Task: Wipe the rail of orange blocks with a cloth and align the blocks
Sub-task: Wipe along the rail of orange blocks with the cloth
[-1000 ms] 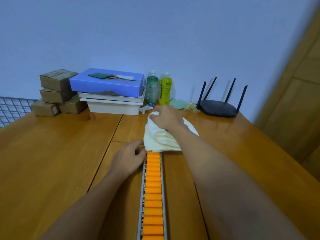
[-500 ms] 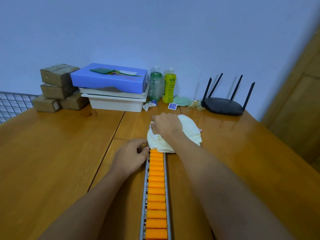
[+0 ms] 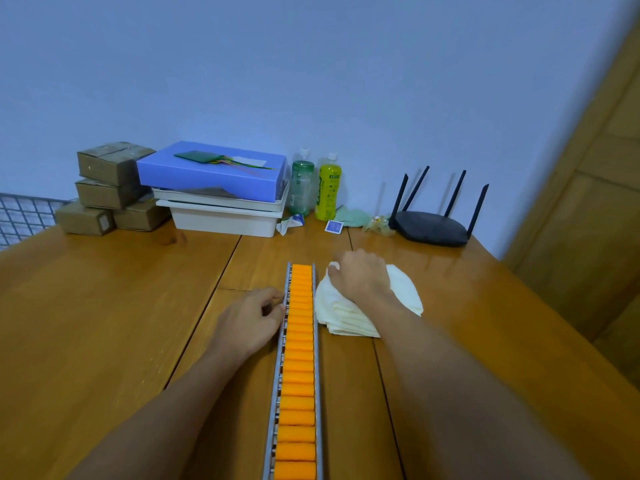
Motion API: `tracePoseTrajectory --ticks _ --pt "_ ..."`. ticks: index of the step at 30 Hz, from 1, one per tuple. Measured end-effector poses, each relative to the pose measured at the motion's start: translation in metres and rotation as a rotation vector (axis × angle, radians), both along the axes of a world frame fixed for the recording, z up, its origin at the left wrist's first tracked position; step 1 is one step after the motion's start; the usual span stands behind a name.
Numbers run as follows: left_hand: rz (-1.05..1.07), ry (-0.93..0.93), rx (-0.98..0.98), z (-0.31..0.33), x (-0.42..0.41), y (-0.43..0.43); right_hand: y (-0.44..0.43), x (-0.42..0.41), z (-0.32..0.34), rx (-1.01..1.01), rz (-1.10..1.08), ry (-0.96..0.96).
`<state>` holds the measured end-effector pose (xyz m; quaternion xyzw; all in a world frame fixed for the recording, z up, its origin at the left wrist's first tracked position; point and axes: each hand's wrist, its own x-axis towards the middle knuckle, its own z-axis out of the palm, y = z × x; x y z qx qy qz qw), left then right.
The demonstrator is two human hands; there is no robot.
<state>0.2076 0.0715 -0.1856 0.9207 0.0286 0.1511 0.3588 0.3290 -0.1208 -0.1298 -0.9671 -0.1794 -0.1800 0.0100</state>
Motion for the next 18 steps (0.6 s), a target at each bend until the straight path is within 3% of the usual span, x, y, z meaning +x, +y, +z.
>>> tracePoseTrajectory --ticks 9,18 --pt "0.011 0.042 -0.051 0.003 -0.003 -0.001 0.005 -0.036 0.045 0.336 0.136 0.031" --pt "0.004 0.007 -0.101 0.001 -0.003 0.000 0.053 -0.071 0.001 0.072 0.153 0.011"
